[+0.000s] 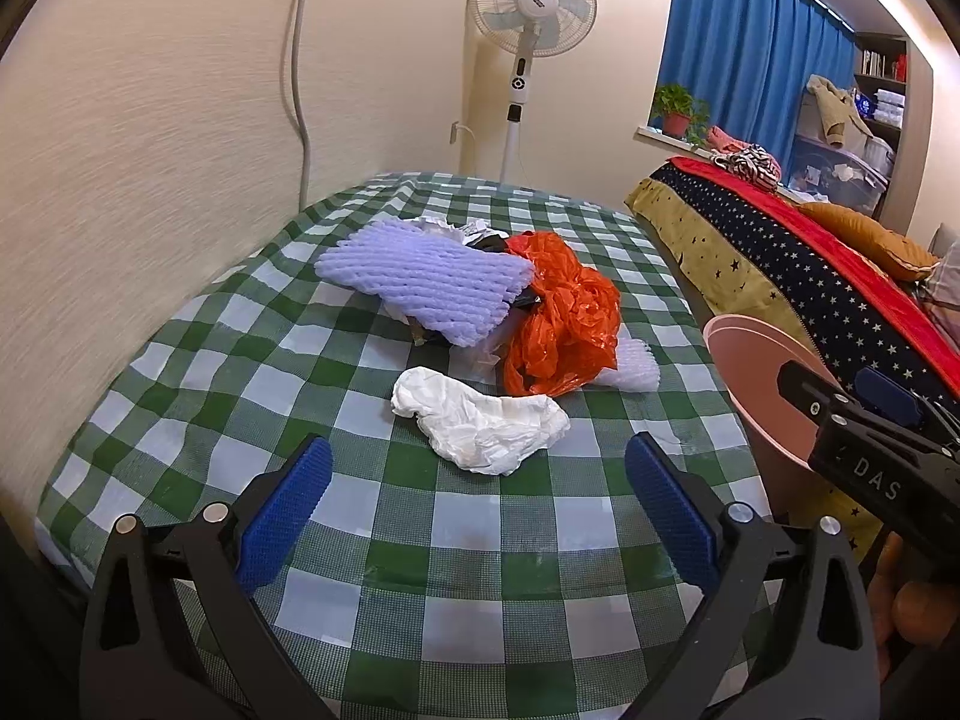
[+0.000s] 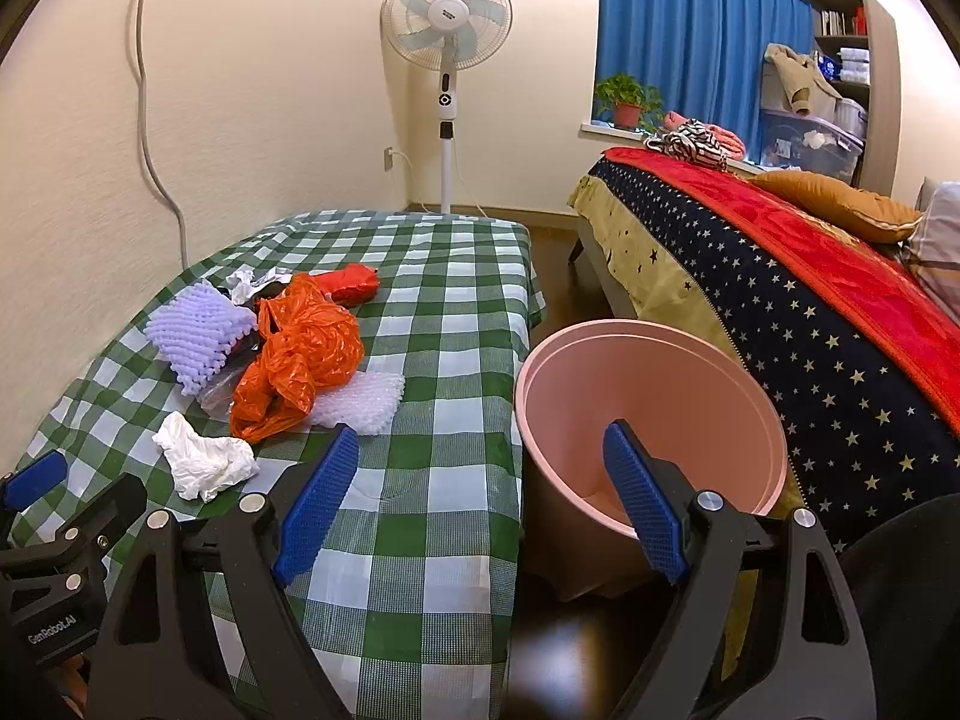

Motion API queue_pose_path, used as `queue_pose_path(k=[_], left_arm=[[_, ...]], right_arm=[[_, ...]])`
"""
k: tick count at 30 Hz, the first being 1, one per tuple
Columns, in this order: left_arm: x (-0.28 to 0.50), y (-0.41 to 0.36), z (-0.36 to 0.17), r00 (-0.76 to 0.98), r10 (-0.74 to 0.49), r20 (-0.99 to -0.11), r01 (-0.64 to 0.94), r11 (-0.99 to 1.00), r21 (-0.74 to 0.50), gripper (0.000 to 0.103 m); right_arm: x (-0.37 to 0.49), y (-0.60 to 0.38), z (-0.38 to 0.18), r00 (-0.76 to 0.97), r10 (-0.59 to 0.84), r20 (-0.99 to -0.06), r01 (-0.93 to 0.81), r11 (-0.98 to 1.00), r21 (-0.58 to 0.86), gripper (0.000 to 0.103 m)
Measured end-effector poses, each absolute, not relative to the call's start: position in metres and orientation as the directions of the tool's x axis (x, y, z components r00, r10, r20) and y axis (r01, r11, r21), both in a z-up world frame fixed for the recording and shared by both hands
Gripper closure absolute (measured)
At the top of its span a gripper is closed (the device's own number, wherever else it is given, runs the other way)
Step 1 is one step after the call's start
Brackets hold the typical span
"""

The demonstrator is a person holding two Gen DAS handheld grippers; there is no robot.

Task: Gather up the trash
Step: 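Move the right tool toward the orange bag while the left tool approaches the lavender foam net, then grasp the orange plastic bag with the right tool while the left tool grasps the lavender foam net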

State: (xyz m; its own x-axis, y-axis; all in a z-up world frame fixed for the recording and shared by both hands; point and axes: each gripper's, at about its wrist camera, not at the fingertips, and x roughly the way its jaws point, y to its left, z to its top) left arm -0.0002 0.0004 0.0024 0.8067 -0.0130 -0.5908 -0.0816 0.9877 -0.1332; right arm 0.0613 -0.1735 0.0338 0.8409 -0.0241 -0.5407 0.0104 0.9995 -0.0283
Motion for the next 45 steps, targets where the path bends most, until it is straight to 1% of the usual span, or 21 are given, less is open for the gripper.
queue_pose_path(k=[2,5,13,16,17,19,20,21,22,24,26,27,28,31,32,34,35,36,38,41,45], left_arm=[[0.0,0.0,0.003,0.807,-0.013,-0.59,-0.082,0.988,-0.134,0.009],[0.0,0.0,0.004,0.808,-0.016,-0.589,-0.081,0.987,-0.137,0.012],[0.0,0.0,0.005,0.803,-0.015,-0.596,-0.082,0.987,-0.135,0.012],[0.0,0.0,0.006,0.805,-0.019,-0.593,-0.081,0.987,-0.141,0.014],[0.0,0.0,0.006,0.807,-0.022,-0.59,-0.078,0.987,-0.143,0.016],[-0.001,0.001,0.006,0.82,-0.027,-0.572,-0.068,0.987,-0.144,0.024],[-0.001,0.001,0.007,0.82,-0.033,-0.572,-0.064,0.987,-0.149,0.031],[-0.001,0.0,0.007,0.82,-0.035,-0.571,-0.061,0.987,-0.147,0.036],[-0.001,0.0,0.007,0.817,-0.037,-0.575,-0.06,0.987,-0.148,0.038],[0.001,0.001,0.008,0.815,-0.044,-0.578,-0.055,0.987,-0.153,0.049],[0.003,0.001,0.01,0.821,-0.043,-0.569,-0.053,0.987,-0.151,0.052],[0.004,0.002,0.012,0.822,-0.048,-0.567,-0.053,0.986,-0.159,0.058],[0.007,0.003,0.012,0.809,-0.054,-0.585,-0.058,0.984,-0.171,0.06],[0.011,0.009,0.015,0.817,-0.078,-0.571,-0.066,0.972,-0.228,0.064],[0.014,0.01,0.015,0.812,-0.08,-0.578,-0.07,0.97,-0.234,0.066],[0.019,0.015,0.014,0.808,-0.088,-0.583,-0.086,0.961,-0.264,0.068],[0.022,0.017,0.014,0.801,-0.089,-0.592,-0.095,0.958,-0.272,0.072],[0.025,0.02,0.014,0.799,-0.095,-0.593,-0.102,0.952,-0.29,0.074],[0.03,0.022,0.015,0.804,-0.068,-0.591,-0.115,0.957,-0.267,0.075],[0.038,0.026,0.014,0.803,-0.045,-0.594,-0.142,0.954,-0.264,0.078],[0.046,0.033,0.014,0.811,-0.024,-0.585,-0.164,0.95,-0.266,0.078]], right_arm=[[0.061,-0.173,0.034,0.842,-0.026,-0.539,0.011,0.999,-0.031,0.021],[0.06,-0.172,0.034,0.842,-0.027,-0.539,0.012,0.999,-0.032,0.021],[0.06,-0.172,0.034,0.843,-0.027,-0.538,0.012,0.999,-0.031,0.021],[0.061,-0.173,0.034,0.841,-0.024,-0.54,0.014,1.0,-0.023,0.021],[0.061,-0.173,0.035,0.841,-0.021,-0.541,0.013,1.0,-0.018,0.023],[0.061,-0.174,0.035,0.839,-0.013,-0.544,0.012,1.0,-0.006,0.027],[0.061,-0.175,0.035,0.838,-0.007,-0.546,0.009,1.0,0.002,0.031],[0.061,-0.175,0.035,0.837,0.002,-0.547,0.005,1.0,0.01,0.033],[0.061,-0.176,0.035,0.836,0.01,-0.548,0.0,1.0,0.018,0.038],[0.062,-0.176,0.035,0.834,0.029,-0.551,-0.012,0.999,0.034,0.044],[0.063,-0.176,0.036,0.832,0.052,-0.553,-0.026,0.998,0.054,0.051],[0.064,-0.176,0.038,0.831,0.063,-0.552,-0.033,0.997,0.065,0.052],[0.065,-0.176,0.038,0.832,0.072,-0.55,-0.039,0.997,0.071,0.053],[0.068,-0.174,0.042,0.832,0.103,-0.545,-0.062,0.994,0.094,0.057],[0.07,-0.173,0.044,0.833,0.113,-0.542,-0.07,0.993,0.1,0.059],[0.075,-0.17,0.047,0.834,0.137,-0.534,-0.093,0.99,0.11,0.06],[0.077,-0.168,0.048,0.835,0.146,-0.531,-0.101,0.988,0.113,0.06],[0.079,-0.167,0.048,0.834,0.156,-0.529,-0.11,0.987,0.117,0.06],[0.087,-0.164,0.047,0.828,0.181,-0.531,-0.127,0.982,0.136,0.06],[0.1,-0.157,0.042,0.808,0.223,-0.546,-0.156,0.974,0.167,0.06],[0.116,-0.143,0.033,0.788,0.263,-0.557,-0.197,0.964,0.177,0.06]])
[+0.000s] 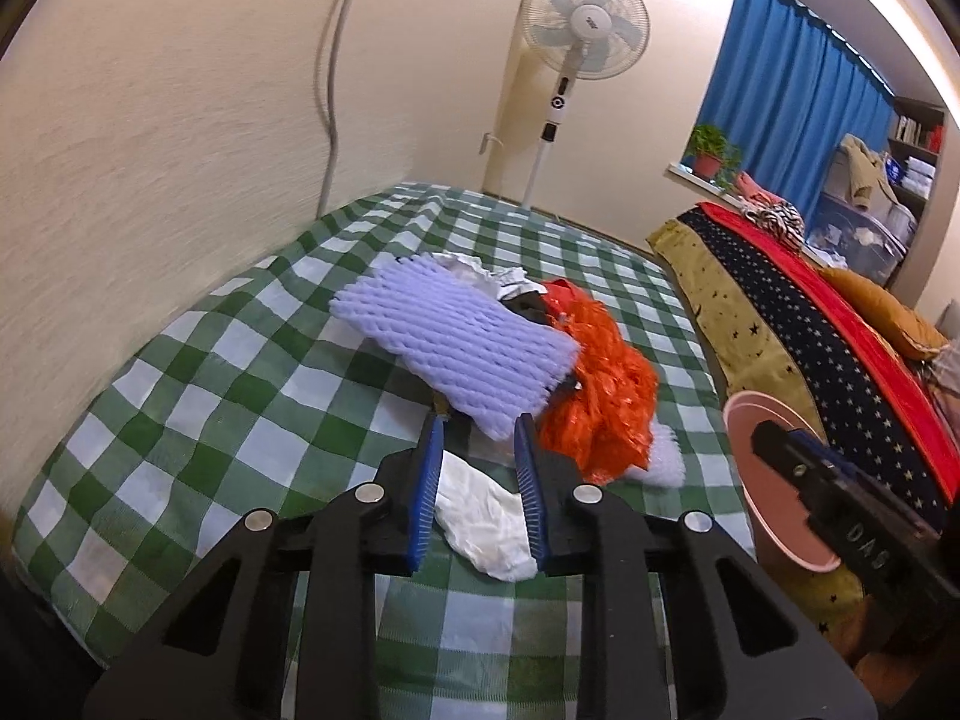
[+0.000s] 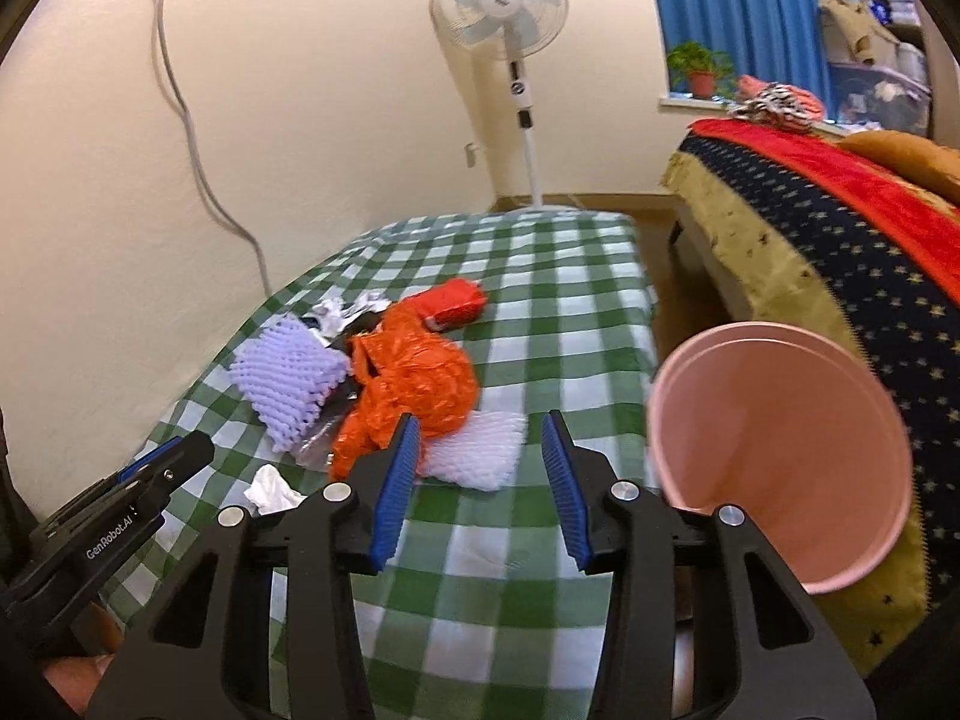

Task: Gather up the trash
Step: 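Grasp the orange plastic bag with the right tool while the left tool grasps the lavender foam net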

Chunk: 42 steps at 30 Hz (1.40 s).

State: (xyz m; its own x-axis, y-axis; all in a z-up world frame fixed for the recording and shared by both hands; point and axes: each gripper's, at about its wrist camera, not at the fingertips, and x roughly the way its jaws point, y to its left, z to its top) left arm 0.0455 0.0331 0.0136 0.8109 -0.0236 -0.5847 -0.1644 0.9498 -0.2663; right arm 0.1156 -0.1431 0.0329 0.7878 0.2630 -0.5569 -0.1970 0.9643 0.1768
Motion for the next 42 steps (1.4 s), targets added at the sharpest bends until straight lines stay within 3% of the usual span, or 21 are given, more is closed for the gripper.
queue_pose_path(k=[16,18,22,24,26,31,34,35,38,42], left_arm=[[0.077,0.046,0.003,0.805,0.01,-0.594,-0.201,0.945,-0.257,0.078],[0.083,0.045,-0.002,0.799,-0.015,-0.601,-0.191,0.941,-0.278,0.078],[0.092,0.044,-0.009,0.793,-0.042,-0.608,-0.184,0.935,-0.304,0.078],[0.096,0.044,-0.013,0.783,-0.053,-0.62,-0.191,0.928,-0.321,0.059],[0.098,0.044,-0.015,0.778,-0.06,-0.625,-0.195,0.923,-0.332,0.051],[0.105,0.037,-0.022,0.76,-0.088,-0.644,-0.18,0.923,-0.339,0.049],[0.106,0.038,-0.025,0.751,-0.091,-0.654,-0.184,0.922,-0.339,0.056],[0.105,0.038,-0.025,0.753,-0.095,-0.652,-0.179,0.923,-0.342,0.071],[0.103,0.036,-0.021,0.758,-0.084,-0.646,-0.164,0.935,-0.314,0.087],[0.097,0.032,-0.009,0.779,-0.075,-0.622,-0.138,0.948,-0.286,0.09]], right_arm=[[0.162,-0.101,-0.01,0.692,0.361,-0.625,-0.293,0.932,0.214,0.061],[0.163,-0.1,-0.01,0.685,0.371,-0.626,-0.303,0.928,0.219,0.076],[0.159,-0.1,-0.004,0.706,0.37,-0.604,-0.315,0.928,0.201,0.088],[0.157,-0.102,0.001,0.717,0.369,-0.591,-0.319,0.928,0.192,0.09],[0.155,-0.105,0.005,0.73,0.359,-0.581,-0.317,0.932,0.177,0.091],[0.153,-0.111,0.009,0.741,0.345,-0.576,-0.309,0.937,0.163,0.093],[0.152,-0.113,0.012,0.746,0.337,-0.575,-0.312,0.939,0.145,0.093],[0.151,-0.114,0.013,0.748,0.335,-0.573,-0.314,0.939,0.138,0.093],[0.148,-0.116,0.019,0.758,0.326,-0.565,-0.312,0.942,0.124,0.094],[0.144,-0.123,0.028,0.775,0.309,-0.551,-0.301,0.947,0.109,0.094]])
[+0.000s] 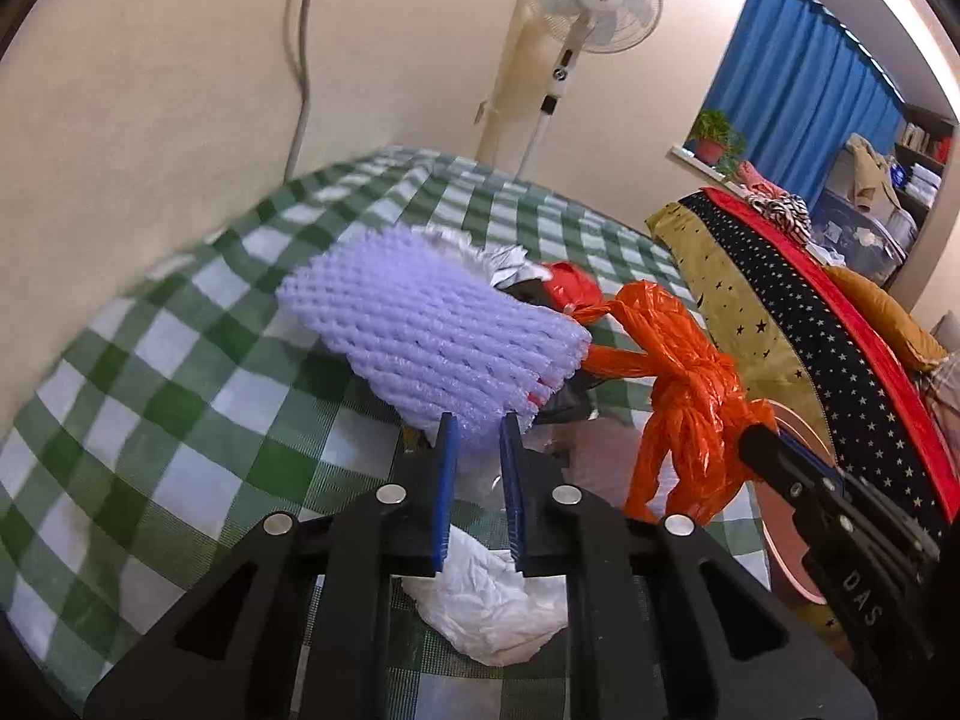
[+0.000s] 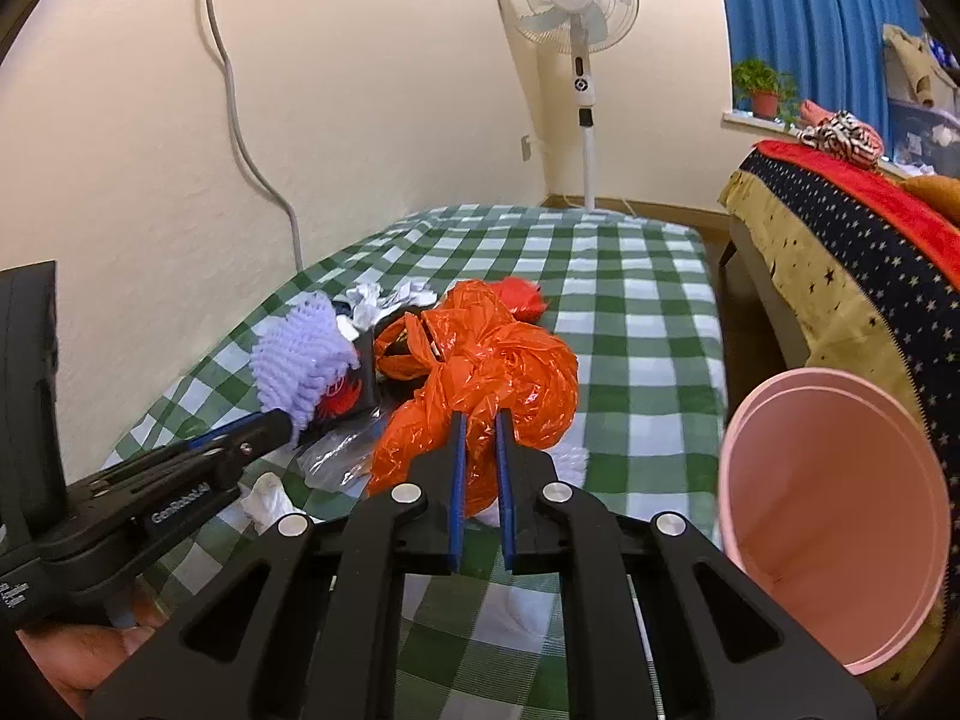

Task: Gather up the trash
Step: 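Grasp the orange plastic bag with the right tool while the left tool grasps the lavender foam net, then carry the orange bag and lavender foam net over the pink bin with both tools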

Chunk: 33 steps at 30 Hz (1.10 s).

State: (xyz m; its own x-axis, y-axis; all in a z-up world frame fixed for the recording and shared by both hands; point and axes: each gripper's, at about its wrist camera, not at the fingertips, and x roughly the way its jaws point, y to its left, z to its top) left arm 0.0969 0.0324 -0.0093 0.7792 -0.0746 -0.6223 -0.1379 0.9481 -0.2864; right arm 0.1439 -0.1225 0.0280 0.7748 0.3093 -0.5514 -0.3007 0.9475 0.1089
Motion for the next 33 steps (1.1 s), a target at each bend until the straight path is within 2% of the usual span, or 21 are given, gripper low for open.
queue_pose_path(k=[5,6,15,17,19,20,21,29,33], left_arm=[[0.089,0.026,0.005,0.803,-0.07,-0.592,-0.098,0.964,-0.247,0.094],[0.087,0.025,0.008,0.807,-0.073,-0.585,-0.089,0.966,-0.242,0.103],[0.075,0.022,0.011,0.803,-0.085,-0.589,-0.061,0.973,-0.222,0.103],[0.075,0.027,0.008,0.803,-0.059,-0.593,-0.098,0.968,-0.229,0.102],[0.079,0.037,0.002,0.795,-0.032,-0.606,-0.151,0.957,-0.249,0.084],[0.083,0.042,-0.002,0.785,-0.022,-0.619,-0.178,0.949,-0.259,0.055],[0.085,0.044,-0.005,0.782,-0.012,-0.623,-0.199,0.943,-0.268,0.041],[0.102,0.057,-0.028,0.742,-0.068,-0.667,-0.258,0.89,-0.377,0.042],[0.106,0.05,-0.033,0.729,-0.126,-0.673,-0.213,0.892,-0.398,0.084]], right_arm=[[0.135,-0.131,0.043,0.8,0.28,-0.53,-0.286,0.956,0.073,0.094],[0.134,-0.132,0.045,0.804,0.274,-0.527,-0.282,0.957,0.068,0.094],[0.115,-0.154,0.065,0.834,0.226,-0.504,-0.23,0.972,0.055,0.094],[0.11,-0.158,0.068,0.837,0.222,-0.5,-0.224,0.973,0.056,0.094],[0.104,-0.164,0.073,0.84,0.217,-0.496,-0.214,0.975,0.064,0.094],[0.101,-0.167,0.075,0.843,0.215,-0.494,-0.211,0.975,0.064,0.094],[0.099,-0.168,0.076,0.844,0.212,-0.492,-0.209,0.976,0.061,0.094],[0.085,-0.198,0.088,0.859,0.168,-0.483,-0.164,0.985,0.051,0.094],[0.08,-0.208,0.09,0.865,0.147,-0.479,-0.142,0.989,0.046,0.094]])
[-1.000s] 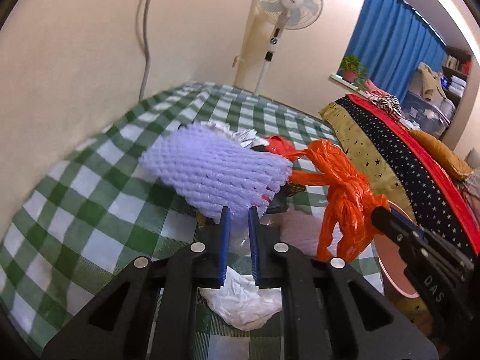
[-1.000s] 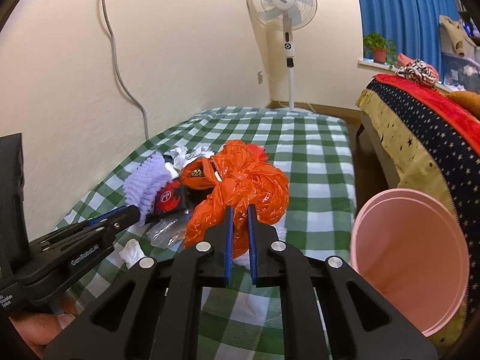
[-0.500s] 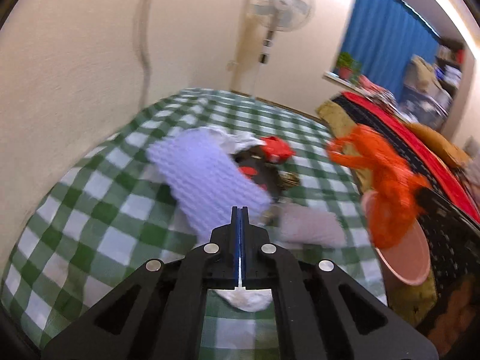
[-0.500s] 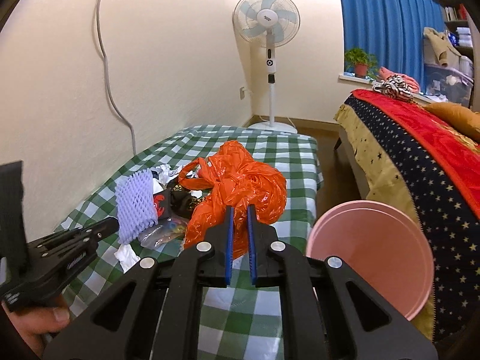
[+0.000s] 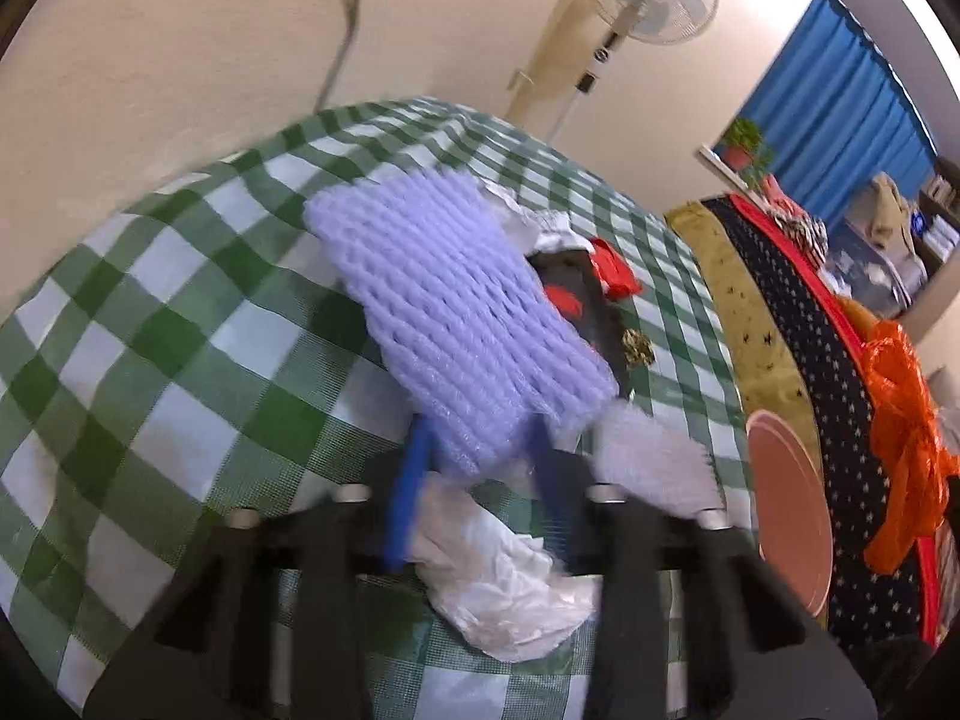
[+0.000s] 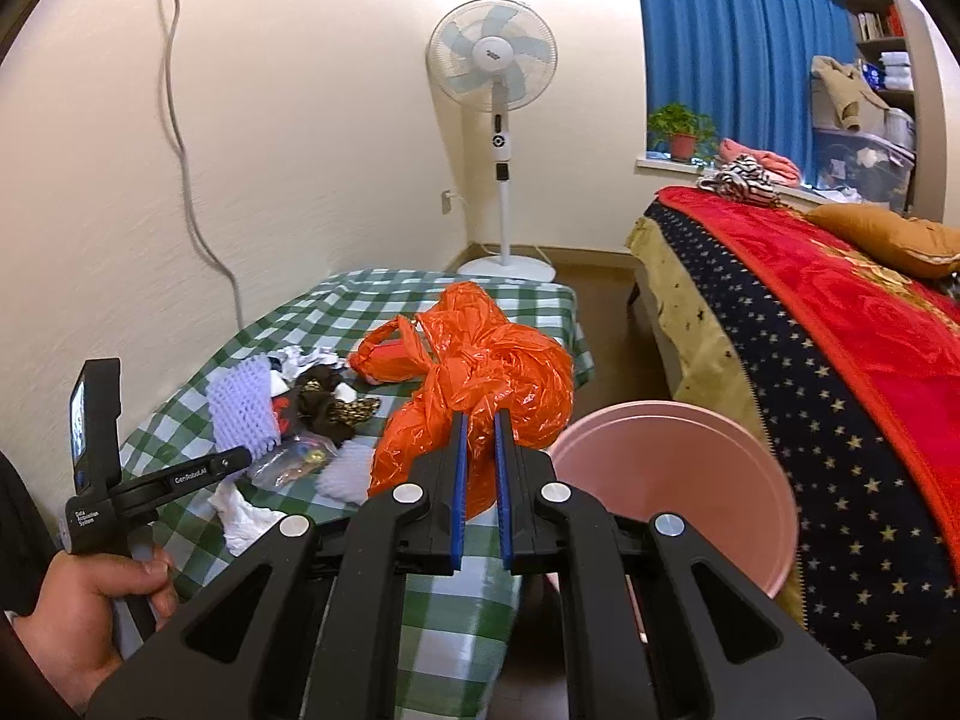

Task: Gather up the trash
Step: 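Carry the orange bag and lavender foam net over the pink bin with both tools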

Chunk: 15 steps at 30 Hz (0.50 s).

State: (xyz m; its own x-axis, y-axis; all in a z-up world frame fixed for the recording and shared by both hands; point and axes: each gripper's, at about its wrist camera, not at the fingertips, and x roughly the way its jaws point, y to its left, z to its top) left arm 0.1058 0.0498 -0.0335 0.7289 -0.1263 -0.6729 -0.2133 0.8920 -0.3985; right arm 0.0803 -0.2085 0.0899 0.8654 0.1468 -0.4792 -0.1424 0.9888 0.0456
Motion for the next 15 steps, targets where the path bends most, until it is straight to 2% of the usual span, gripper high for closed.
queue_pose_path(k=[1,2,9,15], left_arm=[[0.105,0.048,-0.033,0.73,-0.117,-0.673,-0.212,0.898,-0.386,0.091],[0.104,0.048,-0.032,0.732,-0.106,-0.673,-0.212,0.903,-0.373,0.092],[0.089,0.031,-0.005,0.783,-0.033,-0.621,-0.152,0.958,-0.244,0.094],[0.08,0.02,0.014,0.808,-0.062,-0.587,-0.085,0.972,-0.219,0.094]], right_arm=[[0.079,-0.212,0.09,0.867,0.14,-0.479,-0.134,0.99,0.047,0.094],[0.078,-0.215,0.09,0.868,0.136,-0.478,-0.129,0.99,0.048,0.094],[0.074,-0.23,0.093,0.88,0.101,-0.465,-0.084,0.995,0.057,0.094],[0.073,-0.239,0.1,0.888,0.06,-0.456,-0.042,0.998,0.049,0.094]])
